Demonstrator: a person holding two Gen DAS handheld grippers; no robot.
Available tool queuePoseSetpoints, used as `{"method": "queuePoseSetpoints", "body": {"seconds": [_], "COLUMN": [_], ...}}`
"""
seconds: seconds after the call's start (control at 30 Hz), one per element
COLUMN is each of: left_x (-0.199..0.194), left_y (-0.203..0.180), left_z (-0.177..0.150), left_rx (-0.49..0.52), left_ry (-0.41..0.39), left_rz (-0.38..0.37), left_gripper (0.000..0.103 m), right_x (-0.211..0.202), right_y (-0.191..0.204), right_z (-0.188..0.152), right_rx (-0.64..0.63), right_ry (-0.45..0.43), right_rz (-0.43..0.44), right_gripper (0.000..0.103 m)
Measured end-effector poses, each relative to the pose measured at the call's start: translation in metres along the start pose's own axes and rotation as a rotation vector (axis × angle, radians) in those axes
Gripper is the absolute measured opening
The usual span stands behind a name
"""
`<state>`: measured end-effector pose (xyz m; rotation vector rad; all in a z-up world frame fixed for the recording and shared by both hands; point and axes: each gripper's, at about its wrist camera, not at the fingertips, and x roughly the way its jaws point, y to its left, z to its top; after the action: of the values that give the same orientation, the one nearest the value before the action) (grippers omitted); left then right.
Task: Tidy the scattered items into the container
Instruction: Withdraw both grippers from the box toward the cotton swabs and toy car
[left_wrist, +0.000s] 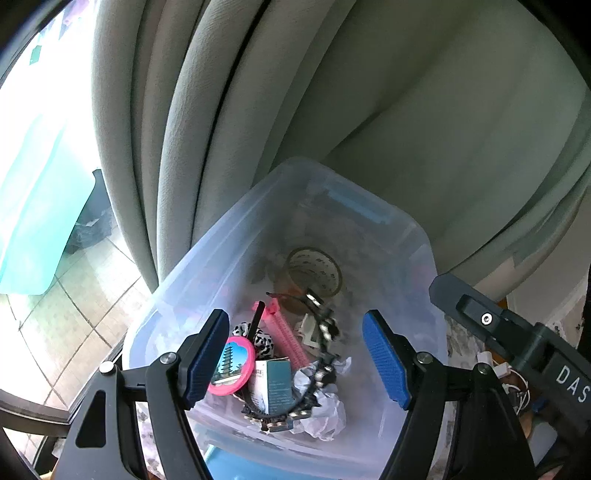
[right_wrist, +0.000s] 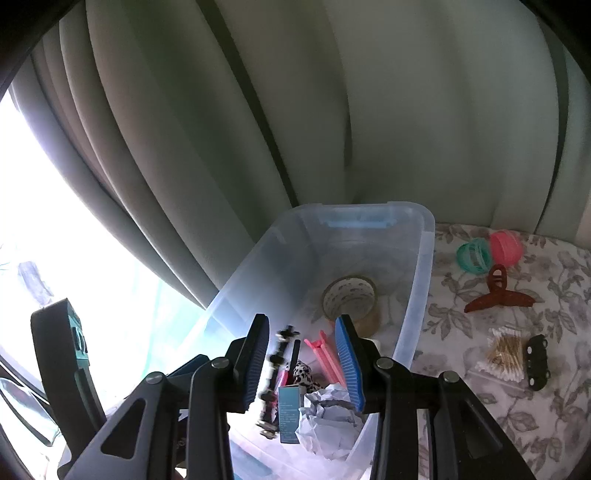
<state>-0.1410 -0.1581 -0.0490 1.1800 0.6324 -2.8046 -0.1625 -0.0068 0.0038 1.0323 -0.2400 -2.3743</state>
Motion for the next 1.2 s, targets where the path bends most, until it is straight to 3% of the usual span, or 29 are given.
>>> {"method": "queuePoseSetpoints", "body": {"seconds": [0.73,1.2], "left_x": [-0.007,-0.018], "left_y": [-0.030,-0.100], "left_z": [-0.003,-0.014], "left_rx": [0.044,0.156], "left_ry": [0.003,-0.027], "left_rz": [-0.009,-0.015], "left_gripper": [0.076,0.076], "right_x": [-0.019,-0.076], "right_y": [-0.018,-0.080], "right_z": [-0.008,-0.017], "right_rx": [0.023,0.143], "right_ry": [-0.004,-0.106], "right_rz": [0.004,-0.025], "right_gripper": [0.041,0.040]}}
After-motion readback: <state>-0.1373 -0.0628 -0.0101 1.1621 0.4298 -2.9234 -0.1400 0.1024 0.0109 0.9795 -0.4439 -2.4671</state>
